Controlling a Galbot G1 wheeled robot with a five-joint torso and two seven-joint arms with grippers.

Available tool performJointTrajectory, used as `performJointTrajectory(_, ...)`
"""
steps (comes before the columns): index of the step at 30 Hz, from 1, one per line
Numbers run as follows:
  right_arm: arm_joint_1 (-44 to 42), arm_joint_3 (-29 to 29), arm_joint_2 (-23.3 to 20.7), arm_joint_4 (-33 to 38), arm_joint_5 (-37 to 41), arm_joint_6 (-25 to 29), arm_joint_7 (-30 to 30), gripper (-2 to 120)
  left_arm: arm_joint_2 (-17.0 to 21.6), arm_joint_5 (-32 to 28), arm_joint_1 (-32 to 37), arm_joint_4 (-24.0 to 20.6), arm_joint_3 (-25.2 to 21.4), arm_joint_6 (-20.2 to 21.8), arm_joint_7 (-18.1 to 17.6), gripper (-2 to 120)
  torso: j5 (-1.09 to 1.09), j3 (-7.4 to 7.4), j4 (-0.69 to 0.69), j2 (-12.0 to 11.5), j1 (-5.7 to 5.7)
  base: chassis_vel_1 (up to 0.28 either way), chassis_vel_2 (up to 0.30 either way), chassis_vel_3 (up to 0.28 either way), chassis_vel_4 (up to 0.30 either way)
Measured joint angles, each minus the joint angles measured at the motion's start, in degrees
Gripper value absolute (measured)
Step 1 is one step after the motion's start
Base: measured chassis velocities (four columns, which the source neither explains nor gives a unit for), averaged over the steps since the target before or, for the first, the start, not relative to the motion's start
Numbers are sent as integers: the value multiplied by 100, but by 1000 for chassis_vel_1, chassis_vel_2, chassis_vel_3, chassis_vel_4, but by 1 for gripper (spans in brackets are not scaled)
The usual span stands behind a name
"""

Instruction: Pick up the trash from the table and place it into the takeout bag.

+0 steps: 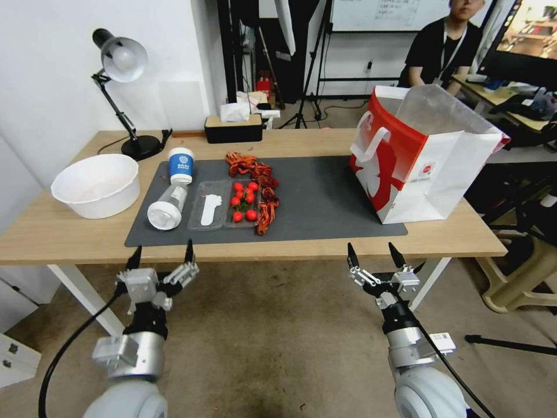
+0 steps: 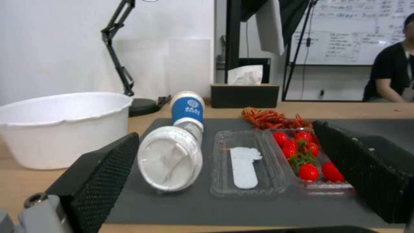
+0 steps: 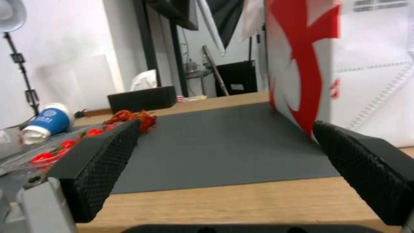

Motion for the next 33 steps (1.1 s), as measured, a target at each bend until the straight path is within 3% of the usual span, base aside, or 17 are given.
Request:
performJointTrajectory(6,138,-108,-51,-4,-3,-78,-3,100,456,-512,-266,268,-91,-68,1,100,-1,0,1,0,0,0,0,0,0)
performJointTrajectory(9,208,-180,-76,17,-4,-134,-7,100,988,-1016,-520,677,-206,-217,-36,100,-1,1,2,0,0,0,0,0,0)
performJointTrajectory(10,208,-180,-76,17,-4,-134,-7,100,988,-1016,-520,677,-206,-217,-36,100,-1,1,2,0,0,0,0,0,0)
performJointTrajectory(12,131,-181,-58,172,-36,-198,-5,100,1428,-1291,-810,965,-283,-228,-37,100,-4,0,2,0,0,0,0,0,0)
performJointTrajectory(15,103,-181,-41,225,-81,-228,4,100,1668,-1503,-1024,1088,-303,-177,-33,100,-1,0,1,0,1,0,0,0,0)
performJointTrajectory(16,85,-183,-3,252,-142,-275,23,100,1969,-1797,-1358,1278,-278,-51,-24,100,-1,1,0,0,1,0,0,0,0)
performJointTrajectory(18,93,-206,26,255,-183,-319,37,100,2184,-2050,-1620,1439,-195,40,22,100,-1,1,2,0,0,0,0,0,0)
performJointTrajectory(20,97,-211,34,255,-196,-330,41,100,2256,-2144,-1715,1492,-158,72,39,100,0,1,2,0,0,0,0,0,0)
performJointTrajectory(22,106,-218,62,209,-263,-352,61,100,2535,-2516,-2214,1783,103,216,108,100,-2,1,0,0,1,0,0,0,0)
performJointTrajectory(29,105,-181,75,55,-300,-356,104,100,2744,-2891,-2901,2183,626,622,59,100,0,0,0,-1,0,0,0,0,0)
performJointTrajectory(33,115,-149,78,-33,-304,-350,111,100,2713,-2760,-3162,2460,837,895,-253,100,-1,1,1,-1,0,0,0,0,0)
